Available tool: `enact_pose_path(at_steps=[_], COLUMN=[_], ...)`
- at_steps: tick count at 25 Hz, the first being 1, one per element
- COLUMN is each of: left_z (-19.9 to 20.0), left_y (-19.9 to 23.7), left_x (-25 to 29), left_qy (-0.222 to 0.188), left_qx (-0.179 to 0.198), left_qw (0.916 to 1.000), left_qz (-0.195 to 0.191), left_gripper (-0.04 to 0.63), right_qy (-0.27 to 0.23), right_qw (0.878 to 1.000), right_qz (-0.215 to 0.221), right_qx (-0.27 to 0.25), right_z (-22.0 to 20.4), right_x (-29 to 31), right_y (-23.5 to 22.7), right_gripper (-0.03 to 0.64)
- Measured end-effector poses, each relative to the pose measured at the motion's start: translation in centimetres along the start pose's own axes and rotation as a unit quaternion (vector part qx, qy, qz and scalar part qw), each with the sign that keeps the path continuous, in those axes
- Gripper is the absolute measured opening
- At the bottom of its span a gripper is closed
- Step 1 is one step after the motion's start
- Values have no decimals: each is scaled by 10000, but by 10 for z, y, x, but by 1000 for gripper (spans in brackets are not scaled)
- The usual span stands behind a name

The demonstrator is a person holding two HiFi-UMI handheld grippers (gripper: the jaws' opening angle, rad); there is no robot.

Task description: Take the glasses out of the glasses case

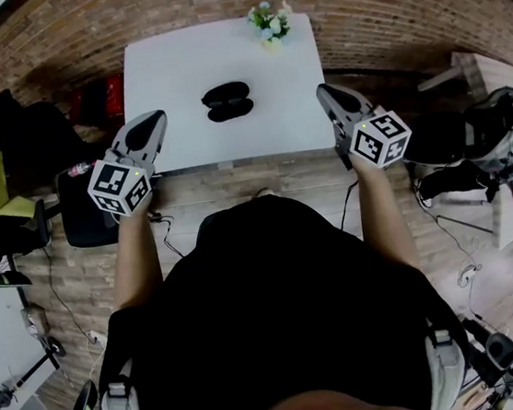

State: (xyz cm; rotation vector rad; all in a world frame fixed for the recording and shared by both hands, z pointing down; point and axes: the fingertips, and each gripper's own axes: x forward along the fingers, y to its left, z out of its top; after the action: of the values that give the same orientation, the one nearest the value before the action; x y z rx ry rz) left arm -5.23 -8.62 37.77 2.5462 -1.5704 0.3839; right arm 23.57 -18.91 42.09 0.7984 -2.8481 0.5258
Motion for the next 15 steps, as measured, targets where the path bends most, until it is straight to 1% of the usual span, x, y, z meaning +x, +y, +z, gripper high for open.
enact_pose_path(at_steps=[3,7,10,13,15], left_z=[5,14,17,15,11], left_y=[-1,-2,-4,-5,-5], left_x=[0,-3,-6,-12,-18], left_qy=[-26,-195,-248,-243,-171], left_qx=[44,73,81,89,83], left_qw=[10000,9997,9996,9995,9996], left_qz=[43,106,134,159,217], left_gripper=[12,12,12,12,12], right_qy=[-39,-58,-55,-79,-105], right_qw=[10000,9999,9998,9998,9997], right_qz=[27,89,136,172,195], right_qx=[-39,-92,-110,-114,-99], right_z=[4,8,8,10,12], right_x=[-3,-5,-5,-1,1], right_y=[-1,3,4,8,12], right_gripper=[15,15,15,15,15])
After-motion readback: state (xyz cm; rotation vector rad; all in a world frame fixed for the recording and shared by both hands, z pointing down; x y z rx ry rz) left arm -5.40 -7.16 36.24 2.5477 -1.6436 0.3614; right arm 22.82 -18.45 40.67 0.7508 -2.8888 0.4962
